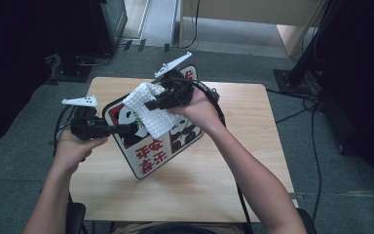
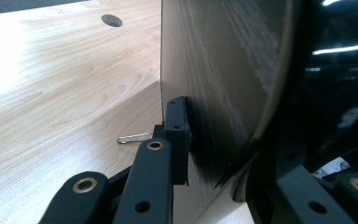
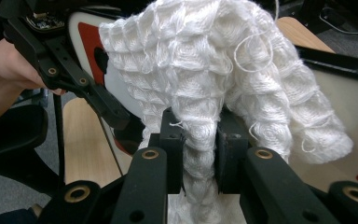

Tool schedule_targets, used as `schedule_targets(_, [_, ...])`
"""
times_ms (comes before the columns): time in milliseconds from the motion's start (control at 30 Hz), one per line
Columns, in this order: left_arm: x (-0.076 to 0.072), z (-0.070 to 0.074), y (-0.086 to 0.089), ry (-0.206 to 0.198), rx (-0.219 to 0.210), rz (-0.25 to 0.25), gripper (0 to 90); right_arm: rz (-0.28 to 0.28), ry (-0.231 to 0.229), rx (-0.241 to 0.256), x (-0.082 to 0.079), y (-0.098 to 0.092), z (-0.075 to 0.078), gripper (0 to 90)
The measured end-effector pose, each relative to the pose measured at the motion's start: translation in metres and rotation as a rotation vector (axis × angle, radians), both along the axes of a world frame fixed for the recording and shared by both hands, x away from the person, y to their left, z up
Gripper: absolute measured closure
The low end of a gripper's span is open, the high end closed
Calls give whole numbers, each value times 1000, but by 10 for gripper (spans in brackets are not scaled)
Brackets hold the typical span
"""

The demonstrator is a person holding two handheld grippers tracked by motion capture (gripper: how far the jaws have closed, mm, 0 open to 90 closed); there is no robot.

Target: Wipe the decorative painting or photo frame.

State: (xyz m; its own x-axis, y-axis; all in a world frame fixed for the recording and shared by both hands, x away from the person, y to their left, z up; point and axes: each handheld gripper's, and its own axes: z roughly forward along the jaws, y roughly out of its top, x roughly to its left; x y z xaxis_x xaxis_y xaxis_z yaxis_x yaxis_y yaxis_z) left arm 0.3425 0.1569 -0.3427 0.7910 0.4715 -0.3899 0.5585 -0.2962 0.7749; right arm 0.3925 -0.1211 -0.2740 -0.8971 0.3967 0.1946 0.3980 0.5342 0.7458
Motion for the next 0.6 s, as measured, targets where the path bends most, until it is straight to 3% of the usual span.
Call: schedule_targets(600, [0, -1, 1, 0, -4, 1, 769, 12, 11, 5, -2, -2, -17, 759])
